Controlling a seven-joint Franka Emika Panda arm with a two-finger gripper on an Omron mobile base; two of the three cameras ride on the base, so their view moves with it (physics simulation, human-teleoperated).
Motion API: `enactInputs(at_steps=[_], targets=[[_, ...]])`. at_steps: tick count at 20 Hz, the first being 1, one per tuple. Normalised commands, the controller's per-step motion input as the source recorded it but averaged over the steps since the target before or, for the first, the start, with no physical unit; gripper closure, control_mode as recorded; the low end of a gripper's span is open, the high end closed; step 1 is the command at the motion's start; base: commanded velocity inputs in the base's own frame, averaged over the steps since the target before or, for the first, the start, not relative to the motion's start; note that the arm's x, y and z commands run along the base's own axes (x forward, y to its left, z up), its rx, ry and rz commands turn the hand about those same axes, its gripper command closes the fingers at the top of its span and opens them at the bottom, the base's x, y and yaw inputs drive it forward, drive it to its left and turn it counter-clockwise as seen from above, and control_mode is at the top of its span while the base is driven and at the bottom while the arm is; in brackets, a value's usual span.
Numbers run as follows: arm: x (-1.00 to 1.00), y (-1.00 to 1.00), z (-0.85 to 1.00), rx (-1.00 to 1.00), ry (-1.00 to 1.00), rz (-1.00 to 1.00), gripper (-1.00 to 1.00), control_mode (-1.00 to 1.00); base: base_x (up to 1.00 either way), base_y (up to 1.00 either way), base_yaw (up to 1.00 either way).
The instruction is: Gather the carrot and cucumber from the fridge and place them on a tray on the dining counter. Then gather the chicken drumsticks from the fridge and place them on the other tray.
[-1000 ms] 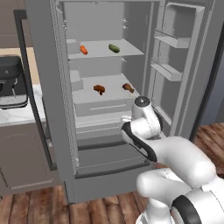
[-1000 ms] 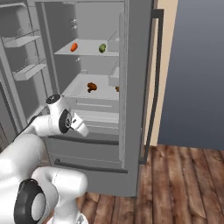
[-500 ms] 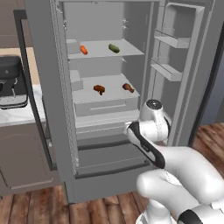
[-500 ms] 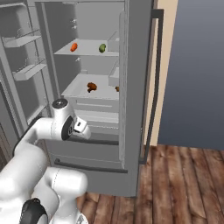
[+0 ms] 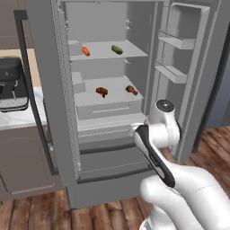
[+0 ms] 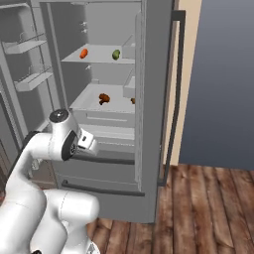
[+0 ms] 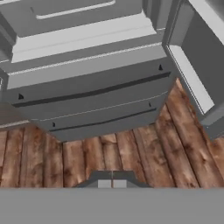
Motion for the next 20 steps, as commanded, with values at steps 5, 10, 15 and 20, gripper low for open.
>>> enactInputs(at_steps=[5, 10, 15, 20], targets=[[-0.62, 0.0, -0.07, 0.03, -0.41, 0.0, 1.0, -1.0, 0.0, 0.0, 0.0], [-0.42, 0.0, -0.19, 0.12, -0.31, 0.0, 1.0, -1.0, 0.0, 0.0, 0.0], [-0.24, 0.0, -0.2, 0.03, -0.01, -0.01, 1.0, -1.0, 0.0, 0.0, 0.0], [-0.15, 0.0, -0.44, 0.0, 0.01, -0.01, -1.0, -1.0, 0.0, 0.0, 0.0]])
